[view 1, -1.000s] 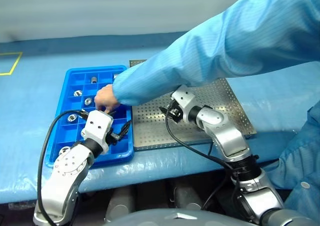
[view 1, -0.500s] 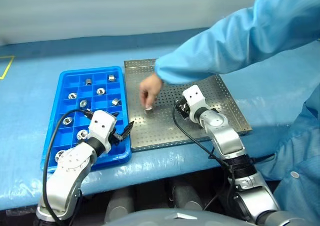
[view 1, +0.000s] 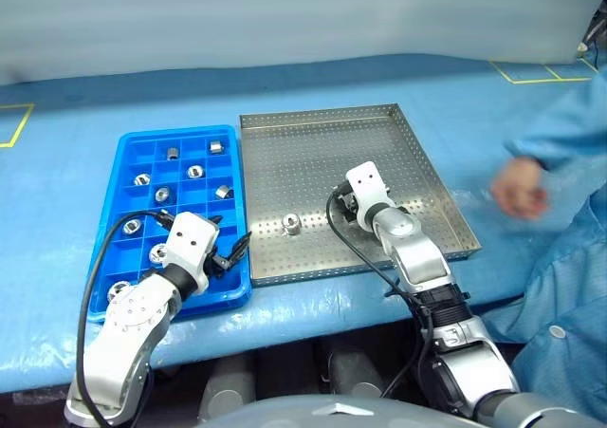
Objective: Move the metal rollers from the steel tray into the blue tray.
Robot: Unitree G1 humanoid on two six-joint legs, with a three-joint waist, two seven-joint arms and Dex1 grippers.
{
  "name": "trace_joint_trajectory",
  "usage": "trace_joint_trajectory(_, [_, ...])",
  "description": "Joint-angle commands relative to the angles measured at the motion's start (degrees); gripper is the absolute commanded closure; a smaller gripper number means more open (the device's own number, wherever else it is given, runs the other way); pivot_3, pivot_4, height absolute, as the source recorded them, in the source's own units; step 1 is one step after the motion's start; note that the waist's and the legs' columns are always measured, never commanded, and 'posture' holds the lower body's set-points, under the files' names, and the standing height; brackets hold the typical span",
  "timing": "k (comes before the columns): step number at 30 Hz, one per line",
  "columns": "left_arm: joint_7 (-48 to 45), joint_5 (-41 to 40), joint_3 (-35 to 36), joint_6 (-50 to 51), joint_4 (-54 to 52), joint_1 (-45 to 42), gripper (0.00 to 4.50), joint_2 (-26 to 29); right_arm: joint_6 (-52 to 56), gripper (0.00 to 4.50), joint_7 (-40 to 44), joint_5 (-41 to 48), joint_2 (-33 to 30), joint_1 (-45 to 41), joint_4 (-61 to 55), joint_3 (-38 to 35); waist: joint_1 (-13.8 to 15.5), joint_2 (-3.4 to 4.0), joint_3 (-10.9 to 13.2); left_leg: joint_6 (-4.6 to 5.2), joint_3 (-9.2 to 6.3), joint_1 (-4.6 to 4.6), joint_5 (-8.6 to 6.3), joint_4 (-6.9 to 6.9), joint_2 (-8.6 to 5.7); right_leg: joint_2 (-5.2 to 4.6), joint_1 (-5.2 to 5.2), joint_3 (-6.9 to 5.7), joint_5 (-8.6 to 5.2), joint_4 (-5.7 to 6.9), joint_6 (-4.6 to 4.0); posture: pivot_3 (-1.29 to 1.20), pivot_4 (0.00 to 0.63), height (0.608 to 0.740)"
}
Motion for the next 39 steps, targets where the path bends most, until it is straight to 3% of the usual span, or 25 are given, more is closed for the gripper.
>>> trace_joint_trajectory(1, [0.1, -0.3, 1.0, -0.4, -2.4, -0.7, 1.17, 0.5, 1.3, 2.07, 0.5, -0.5, 0.1, 1.0, -2.8, 0.6, 0.0, -0.02, 0.0, 0.0, 0.0, 0.0, 0.0, 0.0, 0.0, 0.0, 0.0, 0.0, 0.0, 0.0, 0.0, 0.01, 0.15, 0.74])
trace_joint_trajectory(3, [-0.1, -0.4, 1.1, -0.4, -2.4, -0.8, 1.17, 0.6, 1.8, 2.71, 0.8, -0.6, 0.4, 1.4, -4.1, 1.0, -0.2, -0.01, 0.0, 0.0, 0.01, 0.0, 0.0, 0.0, 0.0, 0.0, 0.0, 0.0, 0.0, -0.01, 0.0, 0.01, 0.15, 0.74])
trace_joint_trajectory(4, [-0.1, -0.4, 1.1, -0.4, -2.3, -0.8, 1.17, 0.7, 1.9, 2.8, 1.0, -0.6, 0.6, 1.6, -4.8, 1.1, -0.4, -0.01, 0.0, 0.0, 0.02, 0.01, 0.0, -0.01, 0.01, 0.01, -0.01, 0.01, 0.0, -0.01, 0.0, 0.01, 0.15, 0.74])
trace_joint_trajectory(10, [-0.4, -0.7, 1.7, -0.2, -2.2, -1.2, 1.17, 1.2, 1.9, 2.8, 2.6, 0.8, 1.9, 2.1, -8.5, 1.0, -0.5, 0.0, 0.0, 0.0, -0.01, 0.0, 0.0, -0.03, 0.03, 0.05, -0.03, 0.0, -0.01, 0.01, -0.01, 0.0, 0.15, 0.74])
trace_joint_trajectory(20, [5.5, 3.7, 13.5, 3.7, -2.3, 1.1, 1.17, 4.1, 1.2, 2.8, 19.6, 15.0, 5.6, -0.3, -24.8, 8.2, -0.6, 0.01, 0.0, 0.0, -0.14, -0.1, 0.0, -0.14, 0.11, 0.1, -0.19, -0.12, 0.01, 0.05, 0.02, 0.04, 0.15, 0.74])
trace_joint_trajectory(26, [7.4, 6.1, 17.0, 6.7, -3.9, 4.5, 1.17, 4.1, -6.2, 2.8, 21.2, 12.2, 10.6, -7.0, -13.4, 15.3, 0.0, -0.01, 0.0, -0.01, -0.2, -0.08, 0.0, -0.09, 0.1, 0.03, -0.18, -0.14, -0.03, 0.05, -0.05, 0.08, 0.15, 0.74])
trace_joint_trajectory(33, [5.4, 5.2, 17.3, 4.2, -8.7, 12.1, 1.17, 2.7, -16.1, 2.8, 22.9, 9.9, 17.9, -15.1, 5.5, 17.5, 2.2, -0.1, 0.0, -0.03, -0.17, -0.15, 0.01, -0.15, 0.11, -0.11, -0.28, -0.14, 0.11, 0.02, -0.28, 0.19, 0.15, 0.74])
trace_joint_trajectory(39, [5.0, 5.5, 15.8, 2.3, -10.7, 15.9, 1.17, 1.2, -20.8, 2.8, 23.7, 8.8, 22.0, -18.1, 14.5, 17.7, 4.1, -0.11, 0.0, -0.08, -0.16, -0.2, 0.03, -0.2, 0.1, -0.1, -0.3, -0.24, 0.07, 0.02, -0.37, 0.23, 0.15, 0.74])
